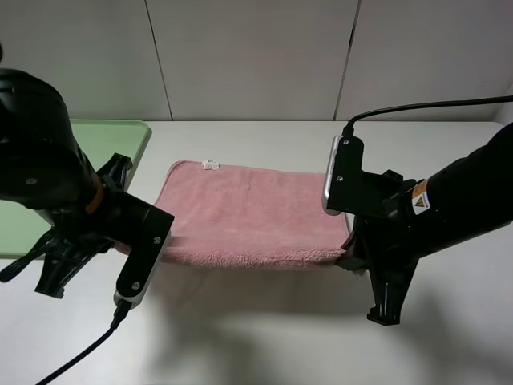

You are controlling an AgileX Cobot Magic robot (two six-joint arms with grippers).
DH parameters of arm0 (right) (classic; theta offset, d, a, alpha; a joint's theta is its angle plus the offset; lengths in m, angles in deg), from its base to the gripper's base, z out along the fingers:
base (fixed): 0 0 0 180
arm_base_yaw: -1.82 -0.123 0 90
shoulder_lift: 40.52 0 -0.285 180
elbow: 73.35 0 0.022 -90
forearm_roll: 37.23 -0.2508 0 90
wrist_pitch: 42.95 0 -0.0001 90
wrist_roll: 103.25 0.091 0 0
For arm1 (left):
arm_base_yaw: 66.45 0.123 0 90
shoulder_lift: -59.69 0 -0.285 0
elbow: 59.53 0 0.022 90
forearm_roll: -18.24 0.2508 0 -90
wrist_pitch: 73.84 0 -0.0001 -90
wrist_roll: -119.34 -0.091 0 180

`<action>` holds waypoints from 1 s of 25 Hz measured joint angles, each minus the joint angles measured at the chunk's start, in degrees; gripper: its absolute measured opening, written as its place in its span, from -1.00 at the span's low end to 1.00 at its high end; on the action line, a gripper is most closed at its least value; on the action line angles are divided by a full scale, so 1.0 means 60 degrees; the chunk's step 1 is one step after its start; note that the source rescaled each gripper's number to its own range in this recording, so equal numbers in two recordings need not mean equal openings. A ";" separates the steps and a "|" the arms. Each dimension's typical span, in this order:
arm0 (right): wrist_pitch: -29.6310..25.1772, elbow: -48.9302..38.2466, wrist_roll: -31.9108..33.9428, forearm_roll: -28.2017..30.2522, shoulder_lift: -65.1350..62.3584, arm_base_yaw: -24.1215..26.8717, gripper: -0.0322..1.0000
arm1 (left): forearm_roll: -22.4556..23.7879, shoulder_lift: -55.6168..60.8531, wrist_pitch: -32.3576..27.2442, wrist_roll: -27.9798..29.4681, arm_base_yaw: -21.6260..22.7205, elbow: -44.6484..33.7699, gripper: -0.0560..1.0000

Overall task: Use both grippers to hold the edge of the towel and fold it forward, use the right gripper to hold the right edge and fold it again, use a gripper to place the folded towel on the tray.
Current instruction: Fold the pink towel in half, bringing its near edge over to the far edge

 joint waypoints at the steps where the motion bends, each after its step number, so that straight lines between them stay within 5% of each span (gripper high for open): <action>1: -0.0130 0.0000 0.0078 0.0083 -0.0126 0.0000 -0.94 | -0.0157 0.0000 -0.0167 0.0030 -0.0005 0.0153 -0.89; 12: -0.1489 0.0000 0.1287 0.1340 -0.1154 0.0000 -0.94 | -0.1721 0.0000 -0.1545 0.0273 -0.0022 0.1419 -0.89; 25: -0.1706 0.0067 0.1479 0.1459 -0.1197 0.0000 -0.94 | -0.1904 0.0008 -0.1957 0.0972 -0.0022 0.1765 -0.89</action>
